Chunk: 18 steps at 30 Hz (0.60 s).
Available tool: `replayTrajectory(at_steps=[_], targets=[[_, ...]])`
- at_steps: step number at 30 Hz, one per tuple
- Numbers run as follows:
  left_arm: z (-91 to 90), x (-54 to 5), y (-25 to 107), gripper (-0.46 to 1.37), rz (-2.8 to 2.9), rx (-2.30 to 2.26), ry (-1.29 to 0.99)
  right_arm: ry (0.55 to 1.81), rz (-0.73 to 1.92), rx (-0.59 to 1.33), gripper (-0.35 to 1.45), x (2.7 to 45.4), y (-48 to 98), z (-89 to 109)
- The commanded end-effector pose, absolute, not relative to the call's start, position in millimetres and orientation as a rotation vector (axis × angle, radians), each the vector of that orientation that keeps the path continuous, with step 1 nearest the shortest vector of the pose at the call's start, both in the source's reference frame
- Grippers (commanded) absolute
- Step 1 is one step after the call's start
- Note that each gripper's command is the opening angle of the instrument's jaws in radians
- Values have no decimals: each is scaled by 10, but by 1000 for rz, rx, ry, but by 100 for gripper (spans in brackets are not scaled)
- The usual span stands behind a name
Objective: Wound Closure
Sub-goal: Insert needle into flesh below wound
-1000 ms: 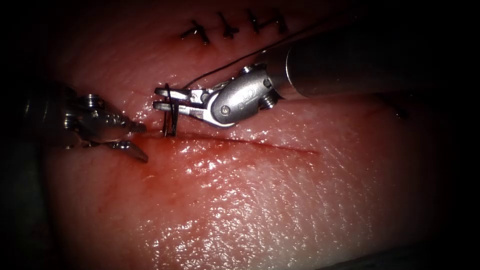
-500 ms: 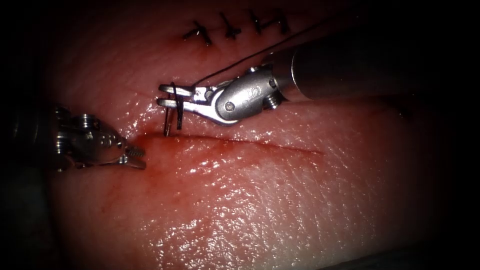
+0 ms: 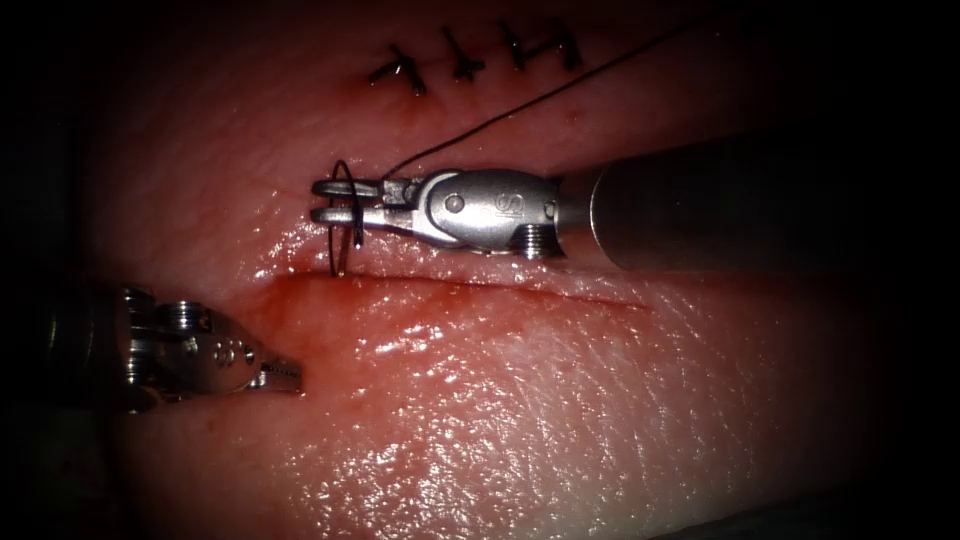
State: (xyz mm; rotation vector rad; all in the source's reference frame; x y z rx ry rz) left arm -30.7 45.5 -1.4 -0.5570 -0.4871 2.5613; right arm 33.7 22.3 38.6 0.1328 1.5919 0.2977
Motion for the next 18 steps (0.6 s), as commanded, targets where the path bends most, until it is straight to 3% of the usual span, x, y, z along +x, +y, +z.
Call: replayTrajectory(at_steps=[1,18], targets=[[-13,-308,453,-35,2560,-566,-499,1598,316,145,-35,339,220,383],[6,-308,444,-35,2547,-602,-511,1597,399,204,-35,338,232,372]])
